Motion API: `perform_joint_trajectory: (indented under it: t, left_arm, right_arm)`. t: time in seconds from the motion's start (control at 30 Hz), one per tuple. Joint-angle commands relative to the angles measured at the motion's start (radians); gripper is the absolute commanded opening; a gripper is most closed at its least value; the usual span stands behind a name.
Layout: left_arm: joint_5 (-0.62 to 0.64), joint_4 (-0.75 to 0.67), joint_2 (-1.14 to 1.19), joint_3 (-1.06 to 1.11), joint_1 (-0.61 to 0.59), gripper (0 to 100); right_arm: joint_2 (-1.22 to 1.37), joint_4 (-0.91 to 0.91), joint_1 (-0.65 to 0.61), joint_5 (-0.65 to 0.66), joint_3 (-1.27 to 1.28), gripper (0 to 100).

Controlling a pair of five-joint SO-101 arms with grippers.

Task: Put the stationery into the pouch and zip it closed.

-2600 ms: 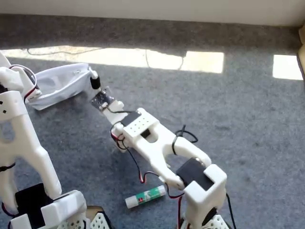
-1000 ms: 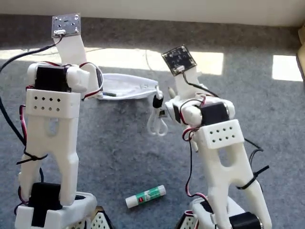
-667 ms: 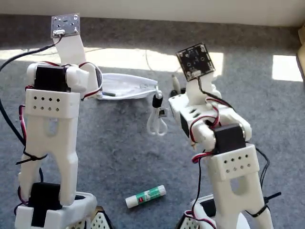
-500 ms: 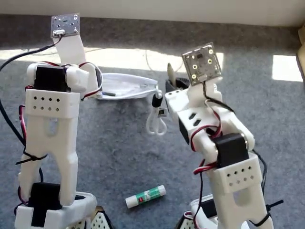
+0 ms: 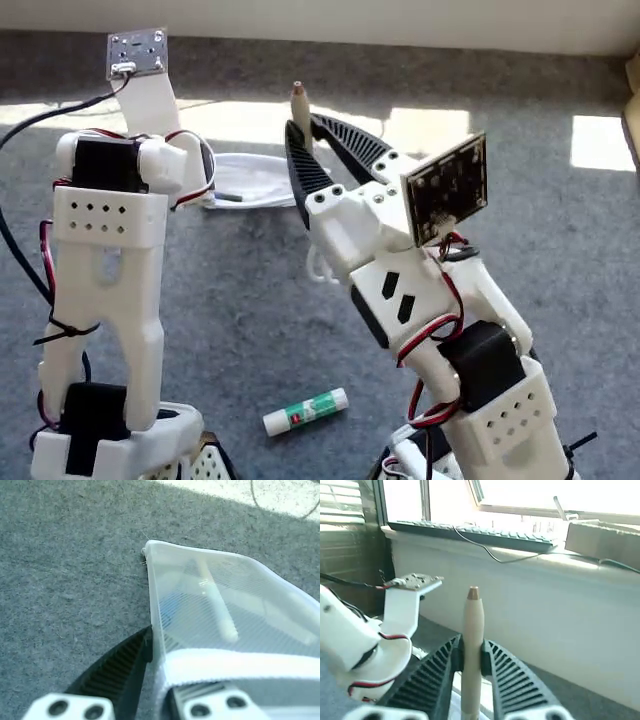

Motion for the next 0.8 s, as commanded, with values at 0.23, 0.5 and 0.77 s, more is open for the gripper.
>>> perform_joint_trajectory:
  t: [0.23,0.5,0.77]
  left_arm:
    - [0.012,-0.021,-0.042,-0.038,0.015,1]
    - [0.012,-0.018,-0.041,-0.038,0.013,1]
    - [0.012,-0.018,-0.041,-0.038,0.013,1]
  right_arm:
    - [-0.01,-0.386,-0.068,-0.003,0.031,0.4]
    - [-0.005,-0.671,-0.067,-0.002,0.289,0.4]
    - [0.001,-0.829,-0.065,-0.002,0.481,0.4]
